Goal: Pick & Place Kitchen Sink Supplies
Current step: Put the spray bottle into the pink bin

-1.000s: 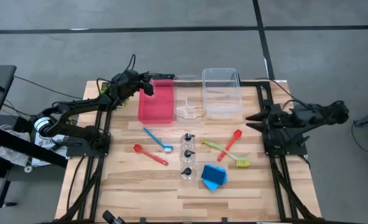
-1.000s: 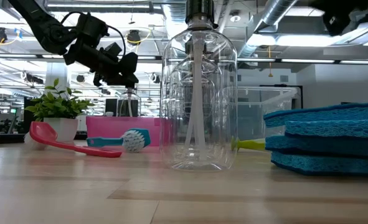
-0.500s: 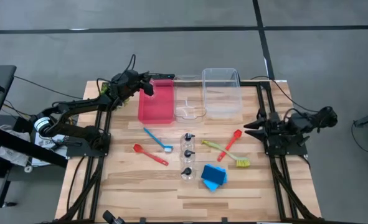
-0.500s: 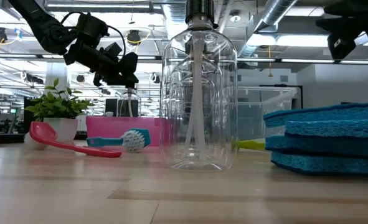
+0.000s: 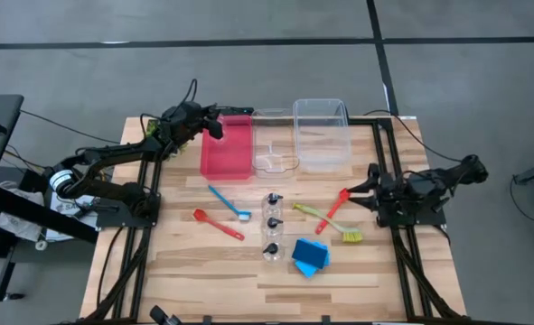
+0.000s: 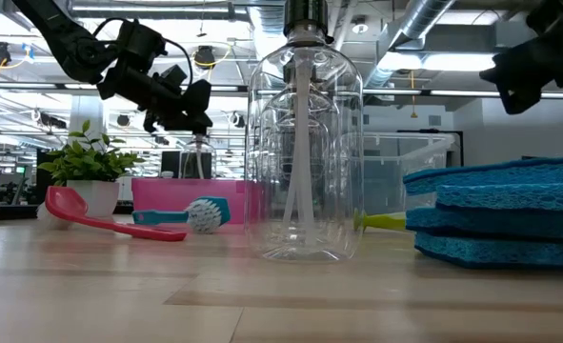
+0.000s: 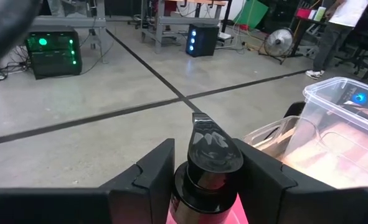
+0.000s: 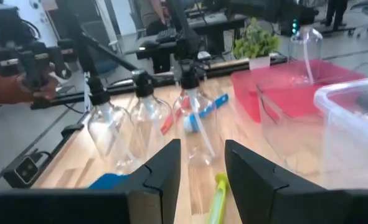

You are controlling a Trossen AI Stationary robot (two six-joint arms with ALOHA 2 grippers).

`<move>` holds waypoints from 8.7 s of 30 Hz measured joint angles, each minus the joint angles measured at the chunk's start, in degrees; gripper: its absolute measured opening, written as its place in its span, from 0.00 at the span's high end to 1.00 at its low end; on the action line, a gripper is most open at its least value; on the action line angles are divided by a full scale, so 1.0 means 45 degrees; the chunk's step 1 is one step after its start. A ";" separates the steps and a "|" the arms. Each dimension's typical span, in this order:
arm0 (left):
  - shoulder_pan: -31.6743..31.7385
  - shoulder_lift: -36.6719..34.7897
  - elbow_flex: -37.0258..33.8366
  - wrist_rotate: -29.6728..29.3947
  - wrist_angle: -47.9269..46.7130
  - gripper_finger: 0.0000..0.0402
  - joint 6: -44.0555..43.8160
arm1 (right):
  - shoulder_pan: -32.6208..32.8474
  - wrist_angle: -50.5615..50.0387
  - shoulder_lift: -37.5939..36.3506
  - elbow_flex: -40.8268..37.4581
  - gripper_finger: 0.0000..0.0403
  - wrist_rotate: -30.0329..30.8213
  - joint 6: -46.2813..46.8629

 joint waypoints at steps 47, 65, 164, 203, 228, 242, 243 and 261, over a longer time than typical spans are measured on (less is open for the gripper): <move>0.0010 0.0000 0.0000 0.0119 -0.0015 0.57 0.0383 | 0.0000 0.0645 -0.0003 -0.1319 0.70 0.0959 0.0938; 0.0010 0.0000 0.0000 0.0200 -0.0491 0.36 0.1306 | 0.0000 0.0645 -0.0001 -0.1322 0.70 0.0952 0.0935; -1.0008 0.0499 -0.0005 0.2092 0.0169 0.34 0.2059 | -0.0003 0.0568 -0.0003 -0.1324 0.70 0.0942 0.0930; -0.9814 0.2930 0.0885 0.3024 0.1812 0.34 0.1948 | -0.0005 0.0572 -0.0002 -0.1324 0.70 0.0942 0.0930; -0.9241 0.4673 0.2477 0.4085 0.2221 0.34 0.1675 | -0.0004 0.0577 -0.0006 -0.1324 0.70 0.0947 0.0930; -0.9105 0.4736 0.2472 0.4204 0.2273 0.48 0.1621 | -0.0004 0.0577 -0.0004 -0.1324 0.70 0.0947 0.0930; -0.9072 0.4736 0.2472 0.4221 0.2273 0.50 0.1620 | -0.0005 0.0577 -0.0006 -0.1324 0.70 0.0947 0.0930; -0.8952 0.4731 0.2467 0.4299 0.2268 0.62 0.1632 | -0.0004 0.0577 -0.0006 -0.1329 0.70 0.0947 0.0930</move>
